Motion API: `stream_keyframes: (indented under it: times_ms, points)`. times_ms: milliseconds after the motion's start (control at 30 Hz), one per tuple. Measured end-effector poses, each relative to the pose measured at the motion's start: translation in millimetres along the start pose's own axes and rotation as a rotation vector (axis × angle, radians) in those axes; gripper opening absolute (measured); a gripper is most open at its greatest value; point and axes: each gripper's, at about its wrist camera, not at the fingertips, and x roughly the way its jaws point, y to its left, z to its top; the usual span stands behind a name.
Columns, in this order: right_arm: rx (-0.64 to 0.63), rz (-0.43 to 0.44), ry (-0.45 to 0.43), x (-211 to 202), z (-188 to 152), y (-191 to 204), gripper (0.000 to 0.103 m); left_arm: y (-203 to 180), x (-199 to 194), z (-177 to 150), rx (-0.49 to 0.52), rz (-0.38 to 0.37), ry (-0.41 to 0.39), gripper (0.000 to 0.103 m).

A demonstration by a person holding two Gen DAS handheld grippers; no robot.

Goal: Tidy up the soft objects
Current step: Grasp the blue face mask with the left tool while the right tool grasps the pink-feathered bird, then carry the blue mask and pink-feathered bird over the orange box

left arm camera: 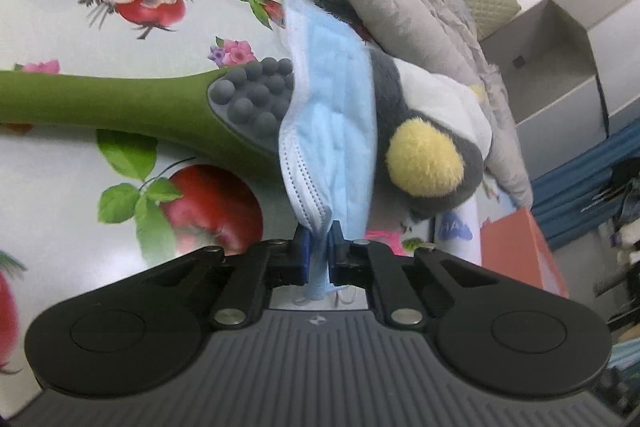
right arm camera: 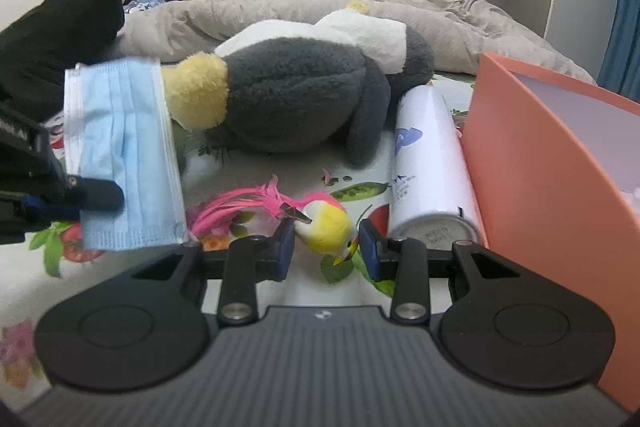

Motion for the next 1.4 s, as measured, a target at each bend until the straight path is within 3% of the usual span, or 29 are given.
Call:
stream_keyframes:
  times_ms: [600, 1033, 1400]
  points:
    - [0.034, 0.059, 0.02, -90.5, -0.7, -20.6, 0.039, -33.9, -98.9, -52.8, 0.304, 0.145, 0.015, 0.01]
    - [0.024, 0.123, -0.005, -166.3, -6.2, -20.6, 0.039, -44.9, -166.1, -88.4, 0.372, 0.186, 0.007, 0.01]
    - [0.018, 0.151, -0.021, -211.6, -13.3, -25.6, 0.039, -49.1, -211.4, -119.2, 0.406, 0.173, 0.004, 0.01]
